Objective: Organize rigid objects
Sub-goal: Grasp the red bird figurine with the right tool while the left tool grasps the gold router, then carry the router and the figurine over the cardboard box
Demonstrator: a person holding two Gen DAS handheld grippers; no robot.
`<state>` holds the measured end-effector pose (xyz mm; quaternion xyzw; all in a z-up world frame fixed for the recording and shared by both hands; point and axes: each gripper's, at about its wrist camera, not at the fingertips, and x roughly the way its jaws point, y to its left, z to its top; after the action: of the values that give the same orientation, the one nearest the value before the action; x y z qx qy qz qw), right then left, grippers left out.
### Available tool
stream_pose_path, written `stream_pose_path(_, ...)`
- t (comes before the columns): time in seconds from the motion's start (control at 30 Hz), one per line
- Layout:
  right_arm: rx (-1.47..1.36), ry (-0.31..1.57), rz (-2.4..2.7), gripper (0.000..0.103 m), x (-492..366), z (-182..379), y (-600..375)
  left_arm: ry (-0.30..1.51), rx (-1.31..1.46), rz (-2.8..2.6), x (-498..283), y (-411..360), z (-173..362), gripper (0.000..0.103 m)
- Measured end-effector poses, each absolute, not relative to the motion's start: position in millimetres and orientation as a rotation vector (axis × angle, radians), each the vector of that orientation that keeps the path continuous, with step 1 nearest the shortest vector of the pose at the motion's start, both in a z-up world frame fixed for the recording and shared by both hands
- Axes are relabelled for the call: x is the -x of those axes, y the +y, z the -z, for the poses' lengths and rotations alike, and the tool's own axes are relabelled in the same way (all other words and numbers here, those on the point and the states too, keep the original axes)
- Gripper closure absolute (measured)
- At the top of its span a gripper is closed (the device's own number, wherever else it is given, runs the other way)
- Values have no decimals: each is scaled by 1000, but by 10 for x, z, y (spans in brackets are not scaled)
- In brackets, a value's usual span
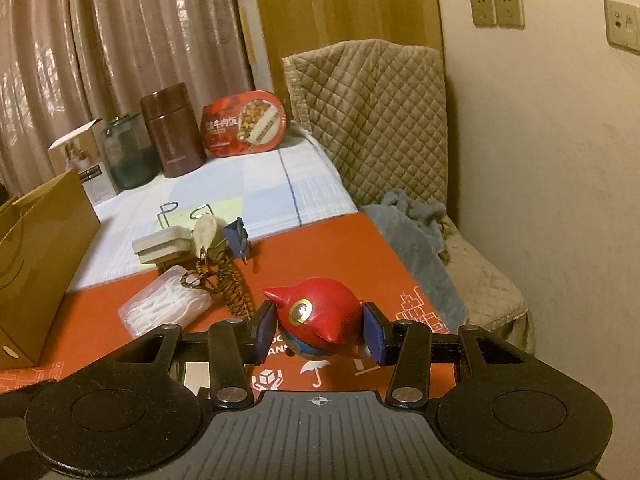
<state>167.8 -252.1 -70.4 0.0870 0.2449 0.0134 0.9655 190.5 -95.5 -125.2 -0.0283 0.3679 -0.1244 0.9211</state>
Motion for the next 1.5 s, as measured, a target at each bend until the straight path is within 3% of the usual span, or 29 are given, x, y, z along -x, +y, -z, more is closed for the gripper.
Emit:
stream_pose_path(0.33,-190,500,-21,60,-1721,720,-2537,746,-36,176,-2054,-1175,1370,10)
stream_pose_path(0.87,-172,495,-63,60,-1724,614,-2306,777,-19,190,-1803,-804,1278,17)
stream_pose_path(1.5,-142,360,-309,60,-1578,-124,-1265,572,-1,22,-1198,217,173,17)
